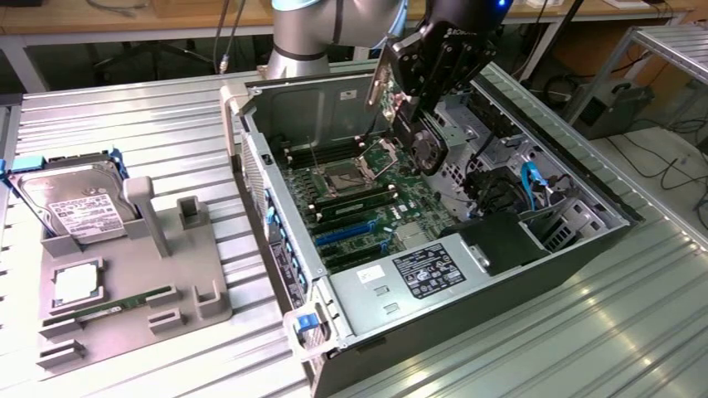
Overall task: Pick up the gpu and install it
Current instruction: 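Insert the gpu into the slot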
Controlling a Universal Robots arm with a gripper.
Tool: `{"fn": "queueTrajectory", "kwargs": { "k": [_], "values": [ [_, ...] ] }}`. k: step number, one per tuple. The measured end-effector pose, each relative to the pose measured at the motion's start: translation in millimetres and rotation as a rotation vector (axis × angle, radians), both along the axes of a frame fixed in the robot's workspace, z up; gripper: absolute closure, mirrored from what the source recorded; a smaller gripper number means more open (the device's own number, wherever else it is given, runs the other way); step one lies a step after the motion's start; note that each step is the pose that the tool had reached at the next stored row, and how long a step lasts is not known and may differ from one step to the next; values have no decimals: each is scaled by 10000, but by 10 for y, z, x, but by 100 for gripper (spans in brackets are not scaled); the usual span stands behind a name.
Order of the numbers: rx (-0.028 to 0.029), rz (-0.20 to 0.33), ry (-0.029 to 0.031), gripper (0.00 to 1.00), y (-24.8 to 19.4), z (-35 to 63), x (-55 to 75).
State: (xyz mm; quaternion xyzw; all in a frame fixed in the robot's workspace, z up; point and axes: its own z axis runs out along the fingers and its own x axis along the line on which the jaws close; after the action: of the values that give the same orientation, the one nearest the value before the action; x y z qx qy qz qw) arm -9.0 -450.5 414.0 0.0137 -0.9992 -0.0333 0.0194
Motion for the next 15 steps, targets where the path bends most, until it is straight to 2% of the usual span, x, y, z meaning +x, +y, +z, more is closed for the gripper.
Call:
{"fn": "queueTrajectory", "kwargs": {
  "k": [6,8,9,15],
  "values": [
    [25,1102,-6,74,-1,-5,0],
    [36,2005,-13,74,0,-9,0],
    [38,2198,-18,74,0,-10,0],
    [62,3157,-114,74,0,-14,1]
  ]
}}
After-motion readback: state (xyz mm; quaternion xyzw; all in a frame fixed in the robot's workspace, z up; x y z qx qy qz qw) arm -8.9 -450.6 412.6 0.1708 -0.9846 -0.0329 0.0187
